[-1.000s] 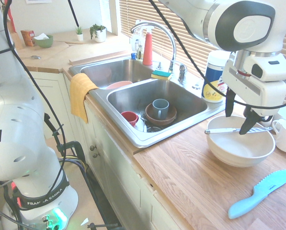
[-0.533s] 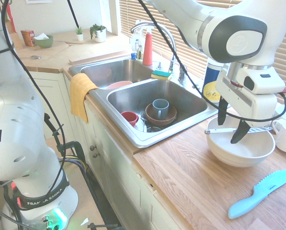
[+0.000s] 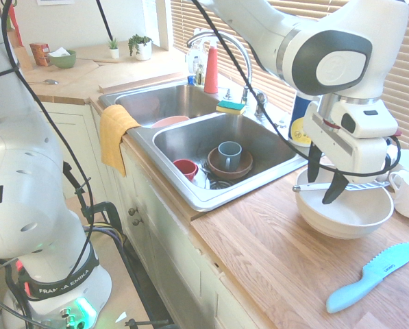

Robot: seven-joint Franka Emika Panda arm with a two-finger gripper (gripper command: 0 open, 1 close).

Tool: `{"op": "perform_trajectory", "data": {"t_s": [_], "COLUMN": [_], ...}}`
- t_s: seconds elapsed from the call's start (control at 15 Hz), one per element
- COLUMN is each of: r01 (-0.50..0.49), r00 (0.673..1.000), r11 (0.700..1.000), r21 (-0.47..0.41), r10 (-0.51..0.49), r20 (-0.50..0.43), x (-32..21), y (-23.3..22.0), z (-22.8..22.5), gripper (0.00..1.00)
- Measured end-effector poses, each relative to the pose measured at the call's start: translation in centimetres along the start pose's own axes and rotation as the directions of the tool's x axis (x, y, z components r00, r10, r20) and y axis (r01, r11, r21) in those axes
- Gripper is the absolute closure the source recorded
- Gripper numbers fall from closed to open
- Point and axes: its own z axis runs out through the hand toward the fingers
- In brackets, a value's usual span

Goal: Put the knife into the sink

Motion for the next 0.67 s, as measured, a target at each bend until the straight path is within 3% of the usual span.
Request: {"op": "perform_trajectory", "data": {"t_s": [0.67], "r01": [0.0], "r00": [1.0], "r11": [1.0], "r21": [0.003], "r10": [0.0], "r20": [0.0], "x": [-0.27], "y": [0.33], "z": [0.02], "gripper": [1.0]}}
